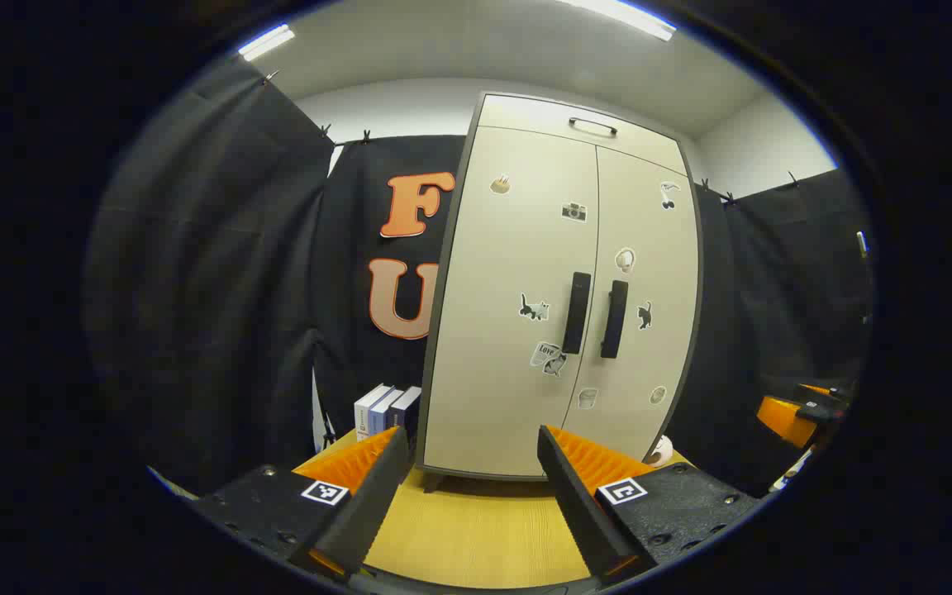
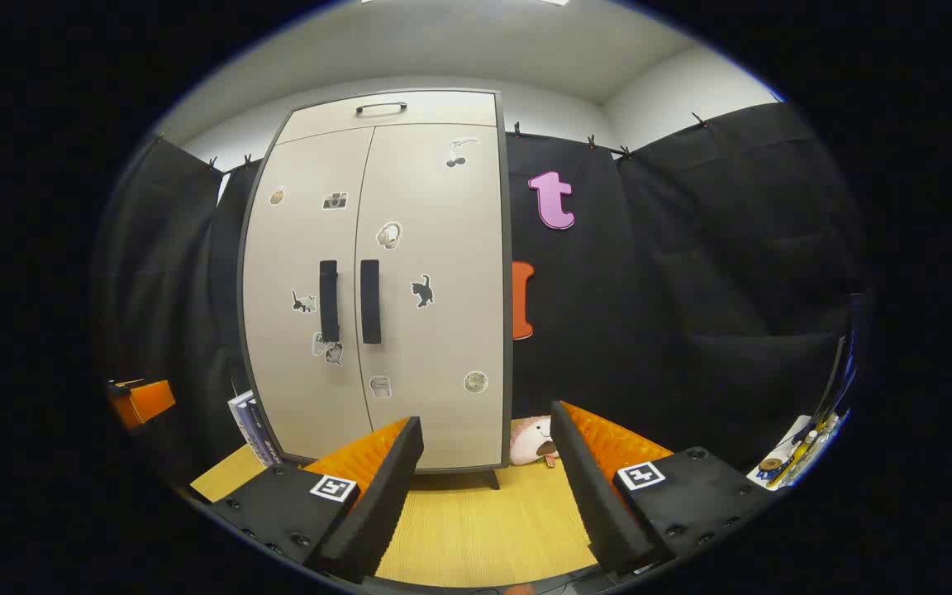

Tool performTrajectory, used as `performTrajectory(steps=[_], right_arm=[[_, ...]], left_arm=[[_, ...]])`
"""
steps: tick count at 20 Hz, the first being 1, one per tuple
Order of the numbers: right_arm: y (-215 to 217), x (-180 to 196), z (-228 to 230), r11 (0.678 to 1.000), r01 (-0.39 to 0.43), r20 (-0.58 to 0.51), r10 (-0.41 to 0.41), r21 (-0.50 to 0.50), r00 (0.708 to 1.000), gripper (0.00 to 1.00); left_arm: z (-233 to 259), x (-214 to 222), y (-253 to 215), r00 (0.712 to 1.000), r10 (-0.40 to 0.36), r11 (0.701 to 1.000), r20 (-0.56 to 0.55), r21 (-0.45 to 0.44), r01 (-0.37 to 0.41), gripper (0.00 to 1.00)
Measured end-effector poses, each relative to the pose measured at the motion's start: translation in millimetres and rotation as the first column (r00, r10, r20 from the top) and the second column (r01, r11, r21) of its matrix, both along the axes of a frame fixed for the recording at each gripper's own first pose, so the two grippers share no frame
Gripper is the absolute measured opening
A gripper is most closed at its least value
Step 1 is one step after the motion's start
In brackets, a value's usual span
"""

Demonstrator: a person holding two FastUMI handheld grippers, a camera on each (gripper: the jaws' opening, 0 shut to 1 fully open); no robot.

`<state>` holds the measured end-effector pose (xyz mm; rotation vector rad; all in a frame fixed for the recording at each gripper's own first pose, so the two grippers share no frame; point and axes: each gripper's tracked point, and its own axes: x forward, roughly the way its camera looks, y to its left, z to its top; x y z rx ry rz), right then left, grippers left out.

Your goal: Open the right door of the double-door shoe cabinet with the right hand, and open the left door with the left hand.

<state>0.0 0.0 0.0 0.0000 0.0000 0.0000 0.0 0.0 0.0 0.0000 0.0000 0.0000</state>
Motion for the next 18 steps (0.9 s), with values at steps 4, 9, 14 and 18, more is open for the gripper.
performTrajectory(steps=[4, 9, 14, 18], right_arm=[[-3.1, -10.6, 2.3, 1.000, -0.004, 0.009, 0.004, 0.001, 1.000, 0.99], [-1.3, -11.7, 1.6, 1.000, -0.009, 0.007, 0.009, 0.000, 1.000, 0.99], [-1.7, -14.1, 0.6, 1.000, -0.006, 0.005, 0.006, -0.004, 1.000, 0.99], [-3.7, -17.0, 0.1, 1.000, 0.002, 0.004, -0.002, -0.008, 1.000, 0.99]], left_arm=[[-0.8, -3.3, 0.2, 1.000, 0.000, 1.000, -0.005, -0.004, 0.000, 0.95], [2.8, -6.7, 0.6, 1.000, 0.001, 1.000, 0.005, 0.008, -0.001, 0.95], [1.3, -7.9, -1.3, 1.000, -0.005, 1.000, 0.001, 0.004, 0.005, 0.95], [1.5, -9.4, -1.4, 1.000, -0.010, 1.000, 0.003, 0.009, 0.010, 0.95]])
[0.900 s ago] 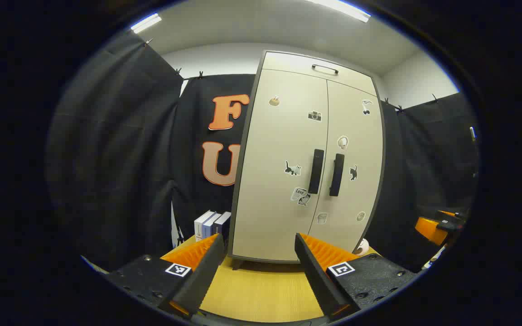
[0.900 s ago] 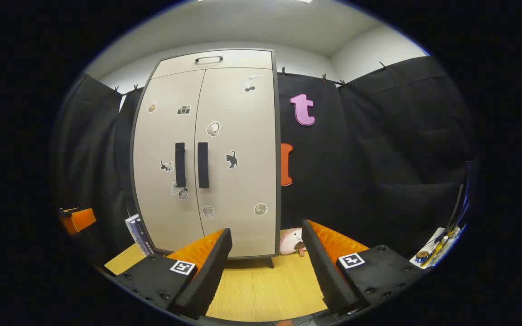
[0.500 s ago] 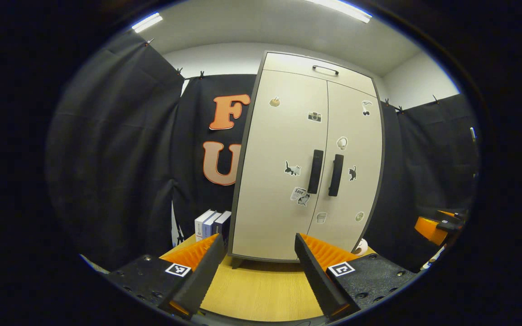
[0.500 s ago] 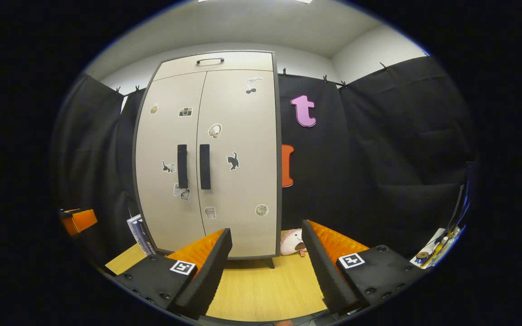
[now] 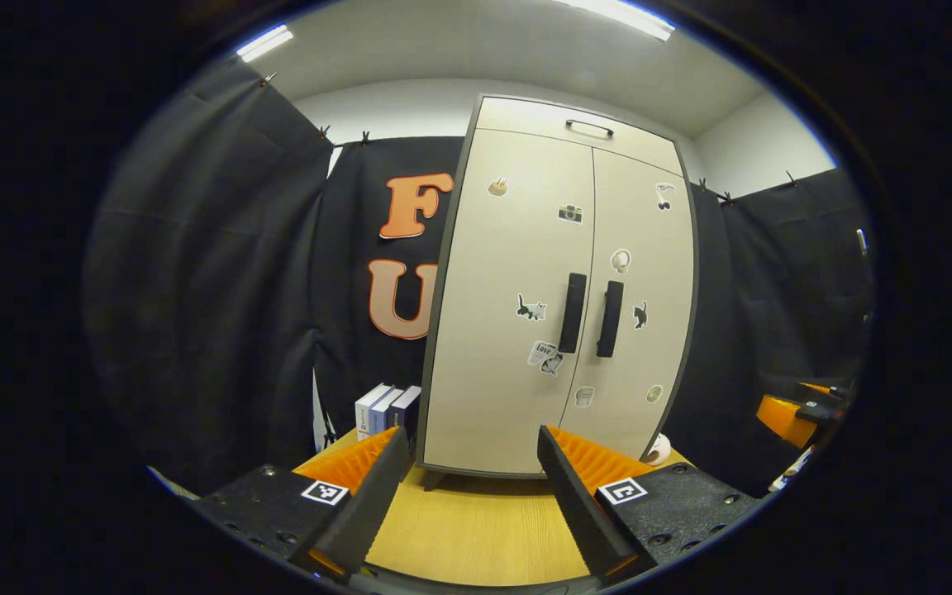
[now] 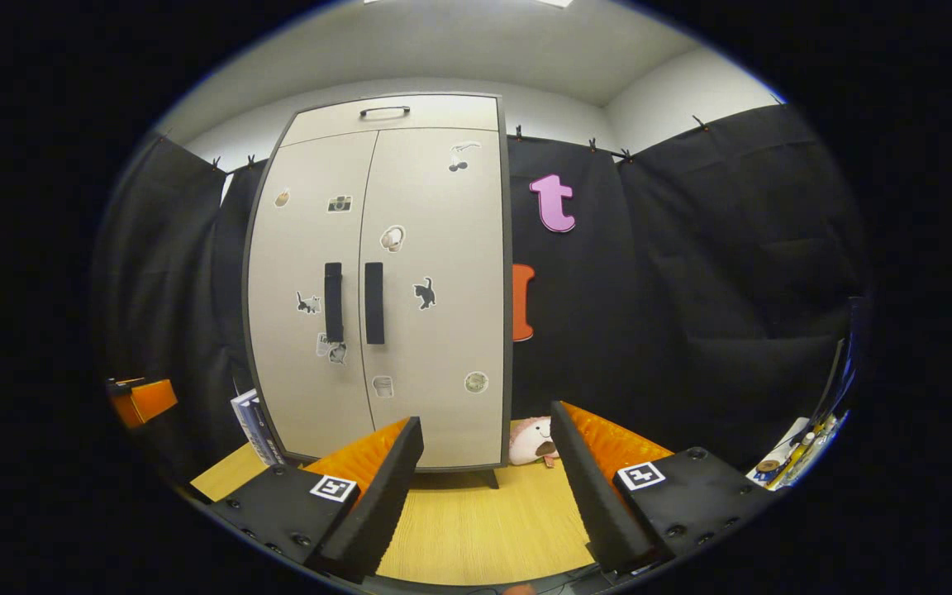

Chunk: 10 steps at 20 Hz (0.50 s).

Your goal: Open the right door of the double-door shoe cabinet with the right hand, and open the left door with the left hand.

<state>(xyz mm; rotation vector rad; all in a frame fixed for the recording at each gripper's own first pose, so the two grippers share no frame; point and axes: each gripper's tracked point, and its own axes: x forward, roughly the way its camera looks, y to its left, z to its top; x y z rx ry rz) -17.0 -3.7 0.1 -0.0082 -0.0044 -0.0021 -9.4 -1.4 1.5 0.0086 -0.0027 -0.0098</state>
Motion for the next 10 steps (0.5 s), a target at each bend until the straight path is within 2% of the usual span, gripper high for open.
performTrajectory(steps=[3, 4, 5, 8, 9, 10], right_arm=[[-0.1, -0.3, 0.1, 1.000, 0.004, -0.001, -0.004, 0.000, 1.000, 0.99], [-0.2, -0.8, -0.3, 1.000, 0.006, -0.003, -0.006, -0.002, 1.000, 0.89], [-0.7, -1.2, -0.5, 1.000, 0.007, -0.004, -0.007, -0.004, 1.000, 0.99], [3.0, 0.6, -0.4, 1.000, 0.002, -0.006, -0.002, -0.008, 1.000, 0.99], [4.5, 1.5, -0.4, 1.000, -0.002, -0.007, 0.002, -0.011, 1.000, 0.89], [6.3, 3.7, 0.2, 1.000, -0.005, -0.006, 0.005, -0.016, 1.000, 0.99]], left_arm=[[1.8, -0.9, 0.3, 1.000, -0.002, 1.000, 0.007, 0.000, 0.002, 0.95], [1.6, -0.5, -0.1, 1.000, -0.004, 1.000, 0.007, 0.000, 0.004, 0.95], [0.5, -0.4, -0.1, 1.000, -0.004, 1.000, 0.003, 0.000, 0.004, 0.92], [-1.0, 0.2, 0.8, 1.000, -0.002, 1.000, -0.002, -0.004, 0.002, 0.95], [-1.8, 0.2, 0.7, 1.000, -0.003, 1.000, -0.005, -0.006, 0.003, 0.95], [-2.0, 0.0, 0.8, 1.000, -0.006, 1.000, -0.006, -0.006, 0.006, 0.95]])
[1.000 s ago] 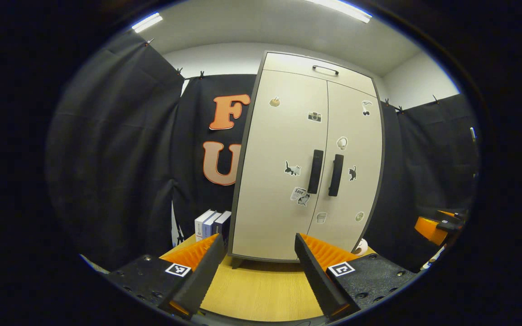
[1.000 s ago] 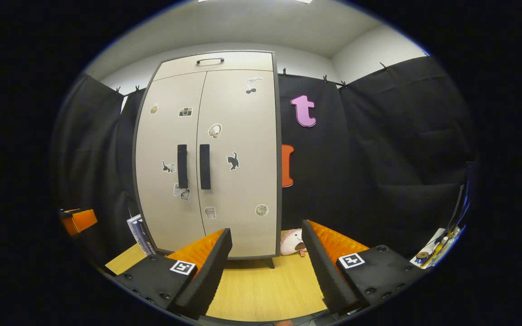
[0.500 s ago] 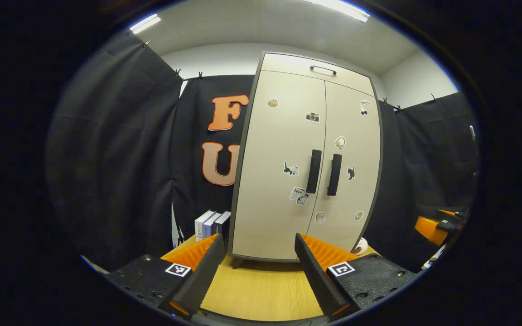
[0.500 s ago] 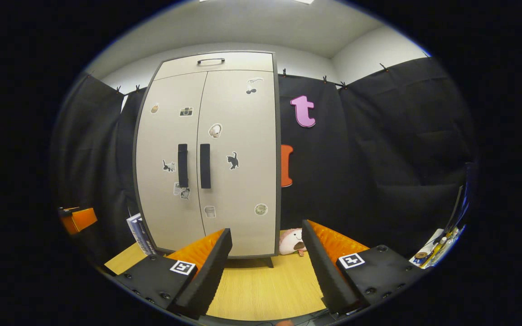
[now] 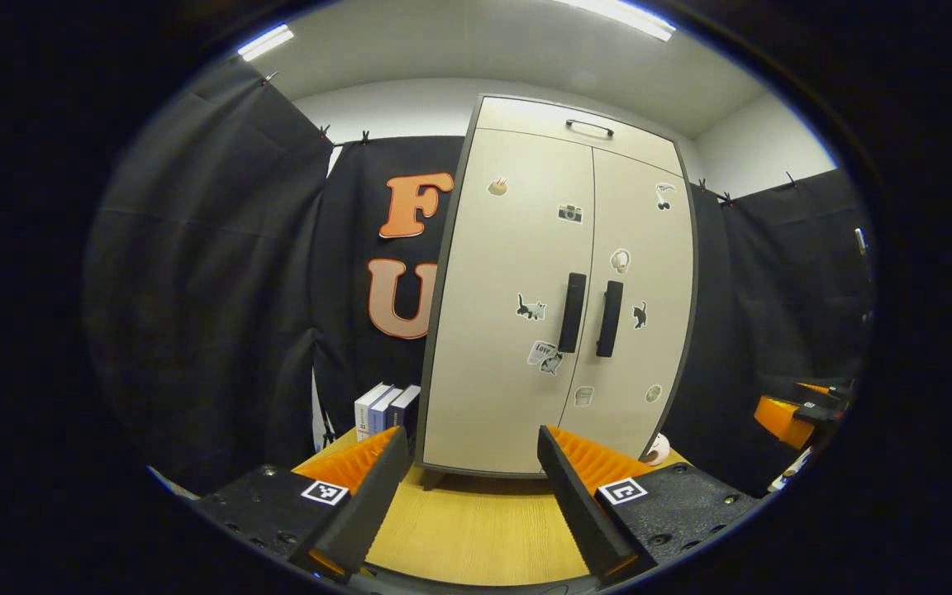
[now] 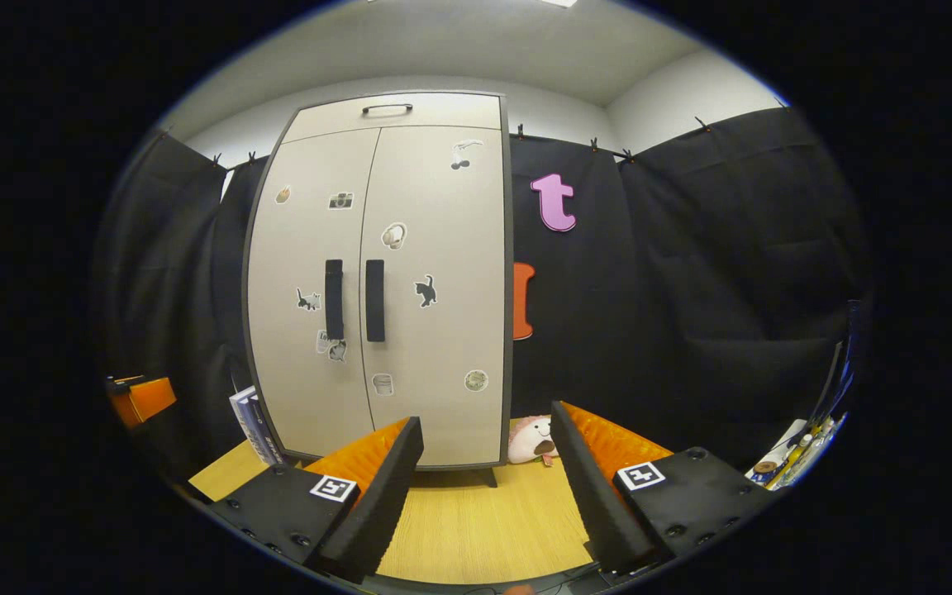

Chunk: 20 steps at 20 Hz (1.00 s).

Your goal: Open the right door of the double-door shoe cabinet with the right hand, and open the left door with the left hand.

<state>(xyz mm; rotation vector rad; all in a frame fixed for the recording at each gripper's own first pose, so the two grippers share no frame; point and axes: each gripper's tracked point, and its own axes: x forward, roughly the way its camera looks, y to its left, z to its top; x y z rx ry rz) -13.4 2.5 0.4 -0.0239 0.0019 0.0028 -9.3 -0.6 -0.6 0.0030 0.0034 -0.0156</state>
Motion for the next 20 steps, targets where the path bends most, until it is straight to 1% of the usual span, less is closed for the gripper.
performTrajectory(steps=[4, 7, 9, 13, 17, 19, 20], right_arm=[[9.6, 13.9, 6.0, 0.999, -0.016, -0.002, 0.016, -0.027, 1.000, 0.99], [25.5, 28.1, 11.1, 0.999, -0.048, -0.016, 0.048, -0.013, 0.999, 0.98], [38.5, 41.7, 15.0, 0.997, -0.075, -0.024, 0.074, -0.021, 0.997, 0.98], [62.5, 70.4, 25.2, 0.993, -0.100, -0.017, 0.099, -0.060, 0.995, 0.98], [93.9, 102.9, 26.4, 0.989, -0.146, -0.053, 0.145, -0.009, 0.988, 0.97], [103.7, 119.3, 30.2, 0.989, -0.145, -0.053, 0.144, -0.004, 0.988, 0.97], [110.1, 128.8, 33.2, 0.989, -0.146, -0.046, 0.146, -0.006, 0.988, 0.97]], left_arm=[[2.0, 0.9, 2.0, 1.000, 0.001, 1.000, 0.006, 0.010, -0.001, 0.95], [2.1, 1.3, 4.6, 1.000, 0.002, 1.000, 0.008, 0.012, -0.002, 0.95], [0.8, 1.8, 10.0, 1.000, 0.013, 1.000, 0.005, 0.013, -0.013, 0.95], [-3.1, 4.7, 17.9, 1.000, 0.031, 0.999, -0.002, 0.013, -0.031, 0.95], [-3.9, 7.5, 26.7, 1.000, 0.030, 1.000, -0.003, 0.006, -0.030, 0.95], [-3.4, 9.4, 35.6, 0.999, 0.043, 0.999, 0.002, 0.001, -0.043, 0.95], [-3.9, 10.6, 40.7, 0.999, 0.053, 0.999, 0.000, 0.003, -0.053, 0.97]])
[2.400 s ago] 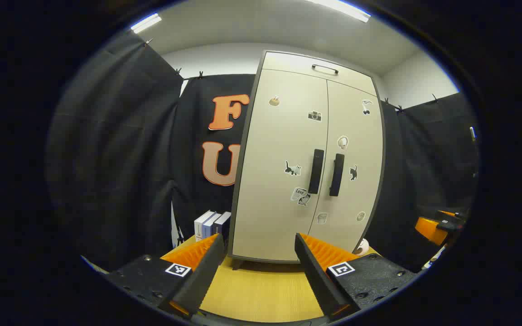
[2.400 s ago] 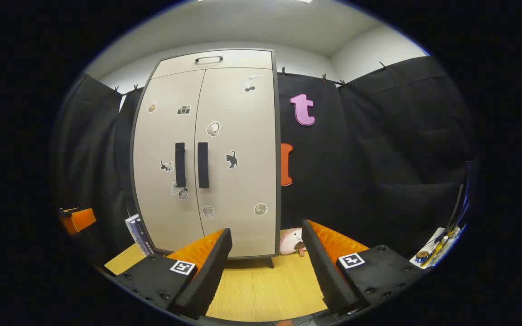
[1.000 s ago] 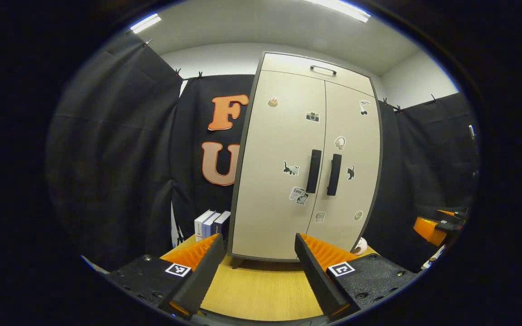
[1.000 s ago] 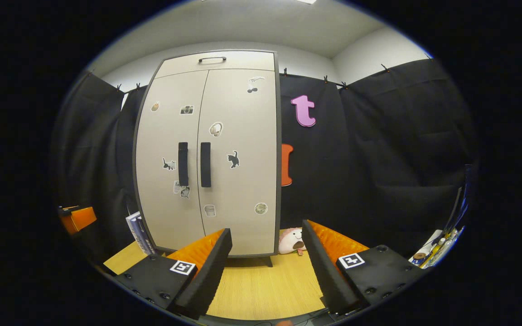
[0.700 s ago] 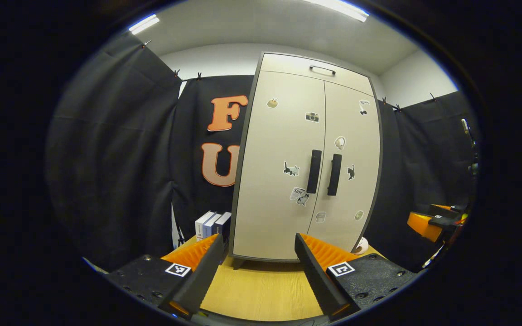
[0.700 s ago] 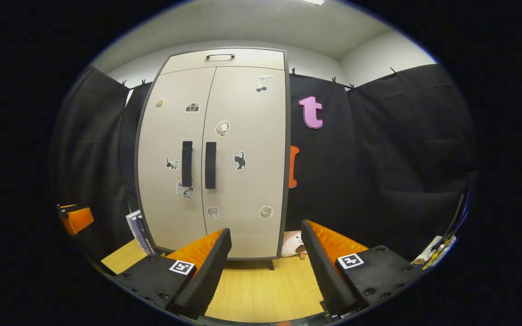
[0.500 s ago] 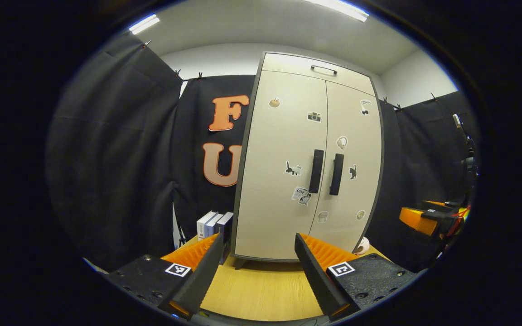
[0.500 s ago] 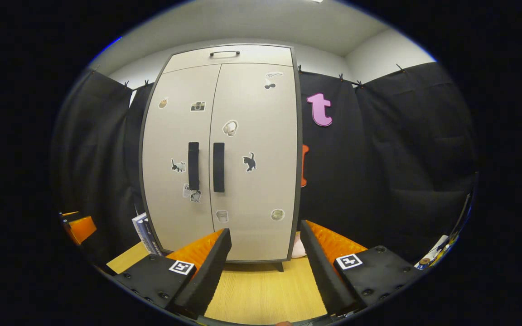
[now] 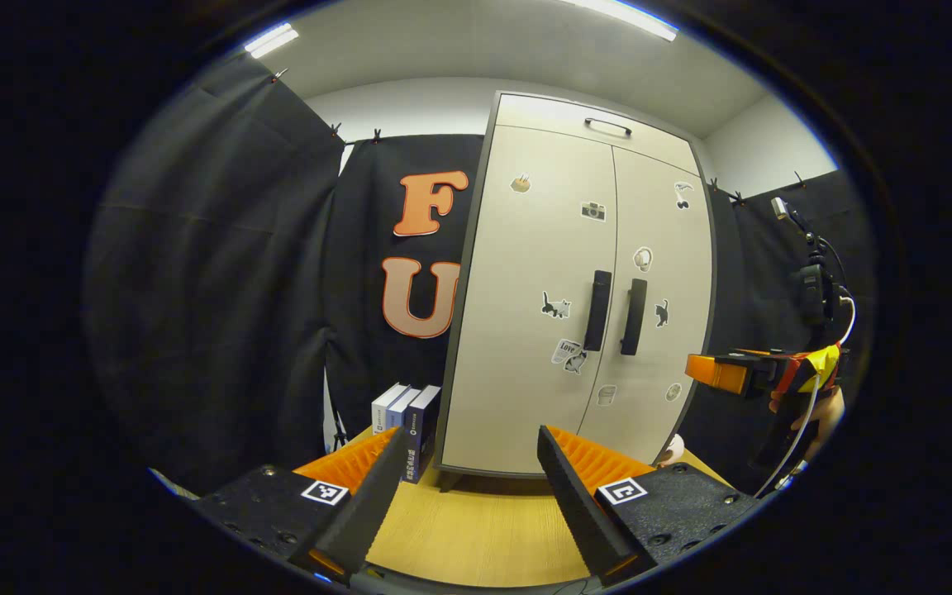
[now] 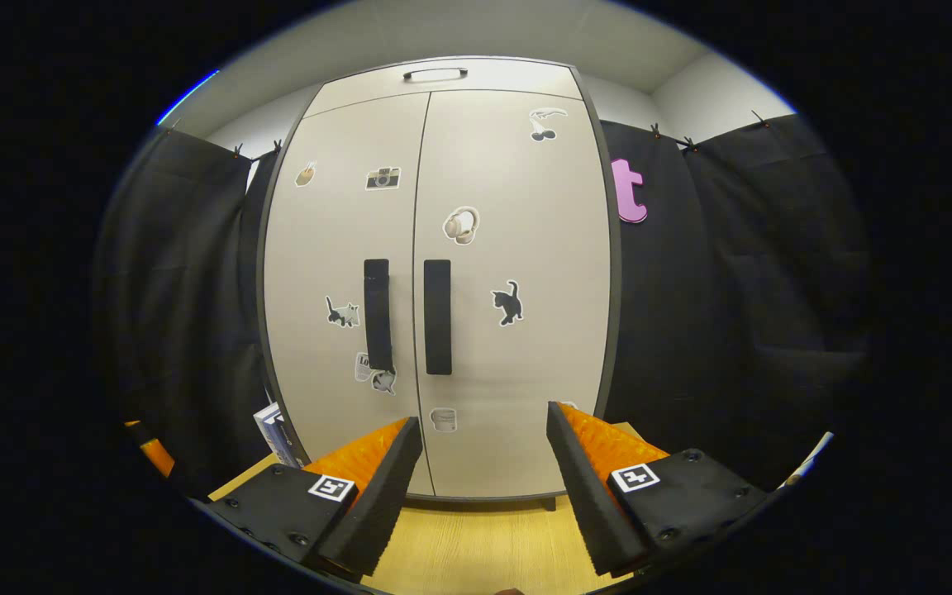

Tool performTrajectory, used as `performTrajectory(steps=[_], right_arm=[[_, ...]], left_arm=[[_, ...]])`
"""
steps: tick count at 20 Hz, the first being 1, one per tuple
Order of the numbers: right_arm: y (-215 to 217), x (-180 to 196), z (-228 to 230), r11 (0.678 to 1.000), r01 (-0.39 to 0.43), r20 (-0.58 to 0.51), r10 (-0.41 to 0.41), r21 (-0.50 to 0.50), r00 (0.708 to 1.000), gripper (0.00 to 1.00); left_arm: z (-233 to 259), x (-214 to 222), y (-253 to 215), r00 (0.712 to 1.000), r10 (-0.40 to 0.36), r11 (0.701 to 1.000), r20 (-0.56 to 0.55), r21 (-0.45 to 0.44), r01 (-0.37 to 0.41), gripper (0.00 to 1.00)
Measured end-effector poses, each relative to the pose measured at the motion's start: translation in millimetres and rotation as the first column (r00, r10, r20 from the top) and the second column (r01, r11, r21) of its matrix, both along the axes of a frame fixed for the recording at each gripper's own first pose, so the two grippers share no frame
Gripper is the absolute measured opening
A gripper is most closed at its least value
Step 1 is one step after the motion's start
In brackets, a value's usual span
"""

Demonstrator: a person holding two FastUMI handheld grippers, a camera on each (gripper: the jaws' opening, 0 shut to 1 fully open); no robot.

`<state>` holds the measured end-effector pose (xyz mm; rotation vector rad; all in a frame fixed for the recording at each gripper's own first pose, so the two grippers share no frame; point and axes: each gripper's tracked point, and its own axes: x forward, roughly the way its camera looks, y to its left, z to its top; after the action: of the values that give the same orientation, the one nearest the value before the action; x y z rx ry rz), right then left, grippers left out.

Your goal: Open the right door of the double-door shoe cabinet with the right hand, and open the left door with the left hand.

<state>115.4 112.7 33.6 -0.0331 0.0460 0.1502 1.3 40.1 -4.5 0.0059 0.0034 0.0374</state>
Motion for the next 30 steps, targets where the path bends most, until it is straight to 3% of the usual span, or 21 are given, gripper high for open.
performTrajectory(steps=[11, 13, 14, 15, 16, 17, 18, 21, 22, 23, 24, 25, 26, 27, 30], right_arm=[[59.7, 95.9, 32.1, 0.999, -0.023, 0.021, 0.022, 0.023, 1.000, 0.97], [64.1, 107.2, 31.0, 0.999, -0.018, 0.007, 0.018, 0.035, 1.000, 0.90], [65.4, 113.1, 31.5, 0.999, -0.014, 0.004, 0.014, 0.044, 1.000, 0.94], [67.3, 118.8, 32.5, 0.999, -0.014, 0.002, 0.014, 0.049, 1.000, 0.88], [67.7, 123.7, 33.3, 0.999, -0.010, 0.002, 0.010, 0.053, 1.000, 0.88], [69.2, 128.0, 34.6, 0.998, -0.006, 0.003, 0.006, 0.056, 1.000, 0.72], [69.7, 132.4, 35.0, 0.999, -0.003, 0.004, 0.002, 0.054, 1.000, 0.75], [71.9, 139.8, 34.9, 0.999, 0.007, -0.004, -0.007, 0.052, 1.000, 0.69], [71.1, 142.9, 35.5, 0.998, 0.017, -0.002, -0.017, 0.054, 1.000, 0.62], [69.9, 144.5, 34.6, 0.998, 0.020, -0.002, -0.020, 0.057, 1.000, 0.47], [69.7, 146.6, 33.9, 0.998, 0.020, -0.009, -0.019, 0.059, 1.000, 0.46], [68.3, 146.7, 31.6, 0.998, 0.023, -0.023, -0.022, 0.057, 0.999, 0.38], [69.4, 148.2, 32.8, 0.998, 0.018, -0.015, -0.017, 0.065, 1.000, 0.53], [68.8, 146.5, 31.3, 0.999, 0.014, -0.022, -0.013, 0.052, 1.000, 0.38], [69.0, 147.1, 31.7, 0.999, 0.011, -0.005, -0.011, 0.033, 1.000, 0.33]], left_arm=[[-1.8, 26.8, 37.9, 0.998, 0.066, 0.998, -0.007, 0.018, -0.066, 0.95], [-3.8, 33.2, 42.3, 0.998, 0.070, 0.997, -0.011, 0.026, -0.069, 0.95], [-4.7, 36.5, 44.0, 0.997, 0.072, 0.997, -0.018, 0.029, -0.071, 0.95], [-4.6, 38.7, 45.2, 0.997, 0.072, 0.997, -0.022, 0.029, -0.071, 0.95], [-3.2, 40.8, 45.8, 0.997, 0.069, 0.997, -0.021, 0.028, -0.068, 0.95], [-2.1, 43.3, 46.8, 0.998, 0.066, 0.997, -0.017, 0.029, -0.066, 0.95], [-0.5, 46.1, 47.8, 0.998, 0.065, 0.997, -0.011, 0.032, -0.064, 0.95], [1.7, 50.9, 51.5, 0.998, 0.068, 0.997, -0.002, 0.044, -0.068, 0.95], [2.6, 51.6, 52.5, 0.997, 0.071, 0.996, -0.001, 0.047, -0.071, 0.95], [2.6, 52.4, 53.5, 0.997, 0.074, 0.996, 0.000, 0.050, -0.074, 0.95], [3.1, 52.4, 53.8, 0.997, 0.074, 0.996, -0.001, 0.050, -0.074, 0.95], [2.1, 51.5, 54.2, 0.997, 0.074, 0.996, -0.004, 0.049, -0.073, 0.95], [0.4, 52.6, 54.7, 0.997, 0.074, 0.996, -0.006, 0.044, -0.074, 0.95], [-0.8, 51.0, 55.0, 0.997, 0.074, 0.997, -0.009, 0.039, -0.073, 0.95], [-2.8, 46.5, 58.1, 0.996, 0.083, 0.996, -0.016, 0.038, -0.082, 0.95]])
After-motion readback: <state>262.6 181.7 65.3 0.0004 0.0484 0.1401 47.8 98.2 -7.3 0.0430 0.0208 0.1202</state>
